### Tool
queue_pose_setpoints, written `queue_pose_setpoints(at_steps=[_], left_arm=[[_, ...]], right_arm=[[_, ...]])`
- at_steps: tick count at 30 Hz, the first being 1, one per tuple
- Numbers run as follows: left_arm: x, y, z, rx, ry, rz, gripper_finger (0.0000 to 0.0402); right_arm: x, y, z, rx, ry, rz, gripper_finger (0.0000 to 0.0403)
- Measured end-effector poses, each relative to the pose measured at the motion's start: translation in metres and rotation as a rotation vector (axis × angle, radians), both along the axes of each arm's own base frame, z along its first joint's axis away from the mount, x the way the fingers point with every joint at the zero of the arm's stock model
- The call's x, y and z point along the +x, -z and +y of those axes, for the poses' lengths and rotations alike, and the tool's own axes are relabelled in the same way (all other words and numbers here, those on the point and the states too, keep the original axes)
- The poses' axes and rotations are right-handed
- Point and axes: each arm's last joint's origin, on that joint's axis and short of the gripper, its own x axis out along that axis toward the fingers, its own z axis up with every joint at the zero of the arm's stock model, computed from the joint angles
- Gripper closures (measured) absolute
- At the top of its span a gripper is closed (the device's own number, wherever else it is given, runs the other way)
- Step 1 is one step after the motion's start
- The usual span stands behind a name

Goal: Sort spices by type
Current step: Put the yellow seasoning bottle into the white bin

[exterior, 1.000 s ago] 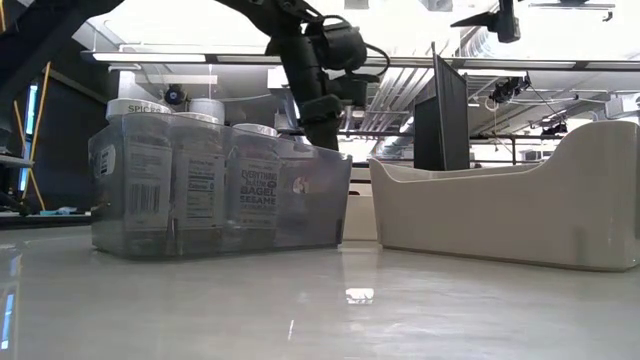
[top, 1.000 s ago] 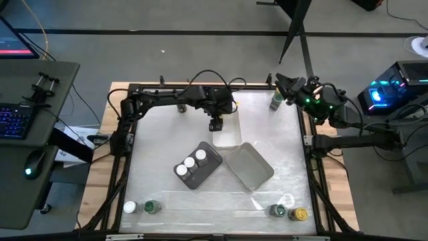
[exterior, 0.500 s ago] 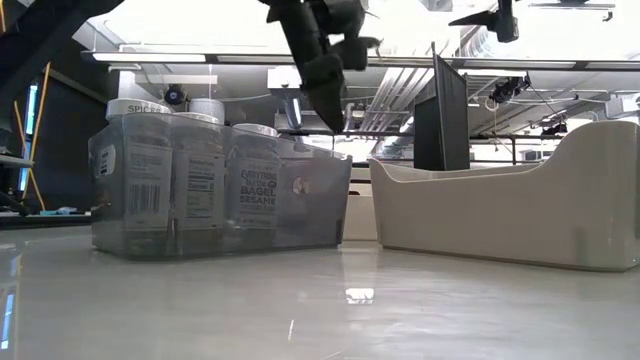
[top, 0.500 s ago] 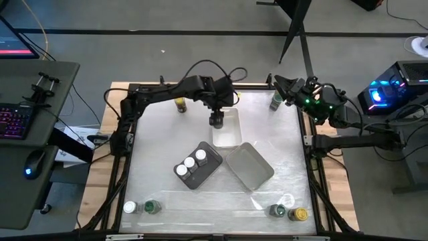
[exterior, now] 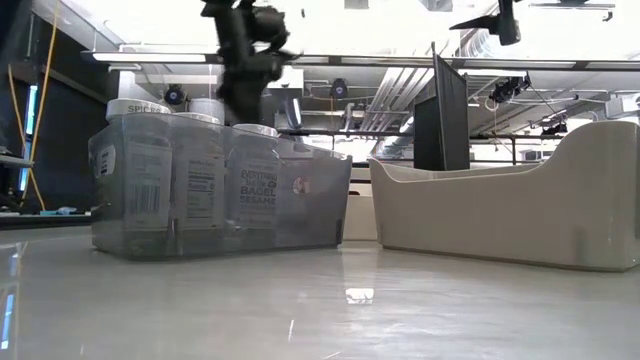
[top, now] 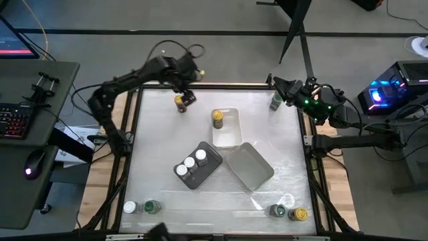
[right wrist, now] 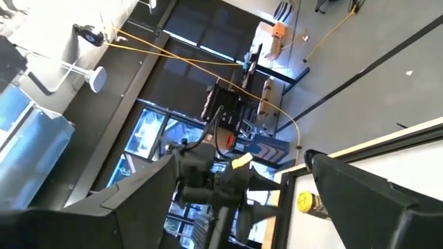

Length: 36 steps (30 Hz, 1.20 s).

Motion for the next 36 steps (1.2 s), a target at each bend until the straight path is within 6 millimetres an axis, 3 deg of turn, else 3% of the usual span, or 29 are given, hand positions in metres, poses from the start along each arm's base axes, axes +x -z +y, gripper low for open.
queue_pose_setpoints(at_steps=[3, 7, 11, 22, 36], left_arm=[[-0.024, 0.018, 0.012, 0.007, -0.120, 0.003, 0.0152], [-0.035, 0.034, 0.030, -0.013, -0.212, -0.005, 0.0152], [-0.032, 0.049, 0.038, -0.058, -0.224, 0.038, 0.0152], [-0.026, 0.063, 0.038, -0.113, -0.206, 0.098, 0.0152], [-0.020, 0.089, 0.048, -0.165, -0.184, 0.158, 0.0152]], right_arm=[[0.000, 0.001, 0.000, -0.003, 0.000, 0.012, 0.0068], [0.000, 0.001, 0.000, -0.004, 0.000, 0.017, 0.0068], [0.000, 0.002, 0.000, -0.002, 0.000, 0.029, 0.0068], [0.000, 0.006, 0.000, 0.013, 0.007, 0.056, 0.0068], [0.015, 0.014, -0.003, 0.051, 0.001, 0.094, 0.0068]])
